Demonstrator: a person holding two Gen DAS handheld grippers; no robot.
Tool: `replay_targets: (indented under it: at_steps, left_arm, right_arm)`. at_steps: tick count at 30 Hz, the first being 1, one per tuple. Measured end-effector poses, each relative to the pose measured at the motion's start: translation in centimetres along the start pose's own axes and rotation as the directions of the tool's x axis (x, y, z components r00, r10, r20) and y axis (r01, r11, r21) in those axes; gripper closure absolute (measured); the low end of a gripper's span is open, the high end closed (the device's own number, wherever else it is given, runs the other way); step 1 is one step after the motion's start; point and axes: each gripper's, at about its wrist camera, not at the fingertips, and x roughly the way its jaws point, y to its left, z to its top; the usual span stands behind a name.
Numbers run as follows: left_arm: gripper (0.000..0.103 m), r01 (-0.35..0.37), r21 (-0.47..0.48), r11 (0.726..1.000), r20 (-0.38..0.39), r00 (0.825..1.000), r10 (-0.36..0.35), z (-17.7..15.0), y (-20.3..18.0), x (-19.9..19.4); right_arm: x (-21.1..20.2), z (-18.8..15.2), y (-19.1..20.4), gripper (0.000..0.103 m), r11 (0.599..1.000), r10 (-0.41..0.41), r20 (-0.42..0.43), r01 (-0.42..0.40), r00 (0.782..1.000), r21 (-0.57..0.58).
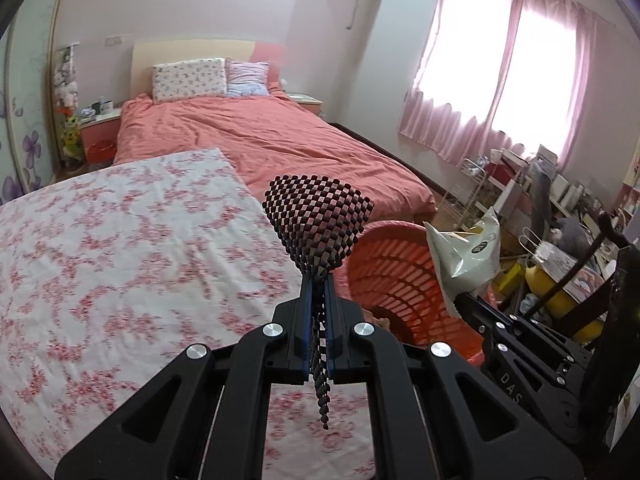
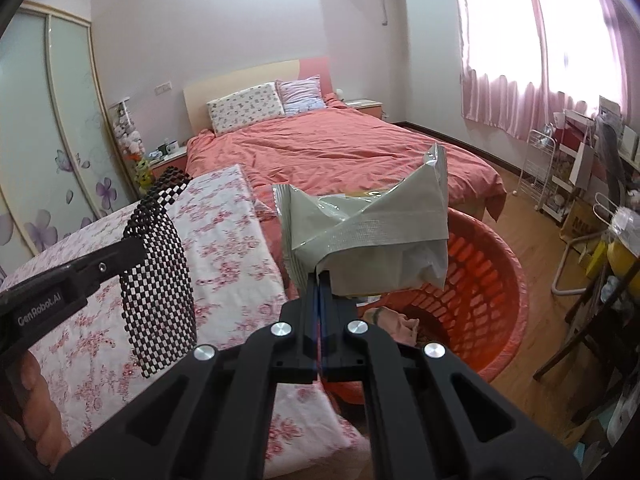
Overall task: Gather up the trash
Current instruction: 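Carry the checkered cloth in the left tool while the right tool carries the bag to the basket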
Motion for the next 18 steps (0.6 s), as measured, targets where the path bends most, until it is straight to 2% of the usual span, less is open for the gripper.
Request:
replay_targets:
  at_steps: [18]
  left_arm:
    - [0.098, 0.123, 0.039, 0.992, -0.039, 0.992, -0.122, 0.0, -5.6, 3.2]
  right_arm:
    - [0.3, -0.4, -6.1, 0.101, 0.994, -0.025, 0.005, 0.024, 1.000, 0.105]
